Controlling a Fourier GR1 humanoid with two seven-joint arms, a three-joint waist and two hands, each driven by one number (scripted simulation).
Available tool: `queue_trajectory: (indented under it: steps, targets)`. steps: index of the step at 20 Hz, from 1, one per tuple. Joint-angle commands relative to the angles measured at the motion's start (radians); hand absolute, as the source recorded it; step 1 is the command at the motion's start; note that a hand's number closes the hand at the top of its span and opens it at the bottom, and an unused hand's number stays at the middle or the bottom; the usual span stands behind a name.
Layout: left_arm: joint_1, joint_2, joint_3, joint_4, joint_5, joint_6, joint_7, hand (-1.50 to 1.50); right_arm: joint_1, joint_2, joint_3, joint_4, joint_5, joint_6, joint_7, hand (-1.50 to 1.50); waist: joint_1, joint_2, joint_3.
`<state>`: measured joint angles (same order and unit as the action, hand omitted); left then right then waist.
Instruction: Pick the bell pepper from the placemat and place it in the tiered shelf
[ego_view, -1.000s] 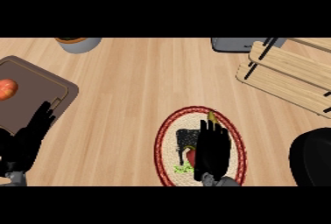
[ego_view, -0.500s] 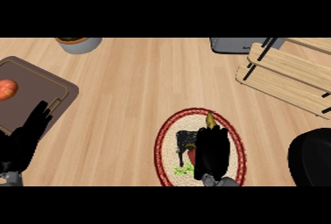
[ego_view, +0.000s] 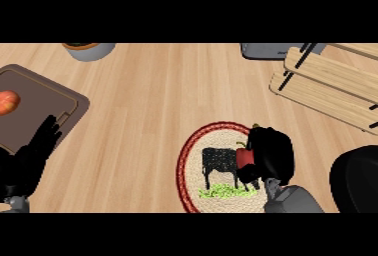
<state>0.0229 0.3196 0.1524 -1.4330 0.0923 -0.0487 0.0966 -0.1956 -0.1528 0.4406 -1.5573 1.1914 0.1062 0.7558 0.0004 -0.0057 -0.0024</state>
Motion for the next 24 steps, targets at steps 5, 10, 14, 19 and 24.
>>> queue_trajectory:
  steps: [5, 10, 14, 19, 24]
  targets:
    - [0.006, 0.006, 0.021, -0.005, 0.013, -0.036, 0.011, 0.00, -0.049, -0.152, -0.249, -0.115, -0.220, 0.089, -0.221, 1.50, 0.001, 0.005, 0.003]
    - [0.062, -0.030, 0.000, -0.017, -0.023, -0.018, -0.041, 0.00, -0.030, -0.166, -0.332, -0.400, -0.303, 0.241, -0.100, 1.50, -0.005, 0.001, 0.002]
    - [-0.008, -0.042, -0.014, -0.039, -0.024, 0.009, 0.051, 0.00, -0.045, -0.107, -0.424, -0.516, -0.435, 0.281, -0.036, 1.50, -0.011, 0.000, 0.002]
    - [0.043, -0.029, 0.015, -0.047, -0.010, -0.012, 0.014, 0.00, -0.109, -0.110, -0.598, -0.714, -0.619, 0.395, 0.116, 1.50, -0.007, -0.002, 0.002]
    - [-0.010, -0.023, 0.033, 0.057, -0.017, -0.030, -0.041, 0.00, -0.257, -0.173, -0.720, -0.835, -0.763, 0.483, 0.308, 1.50, -0.011, 0.001, 0.000]
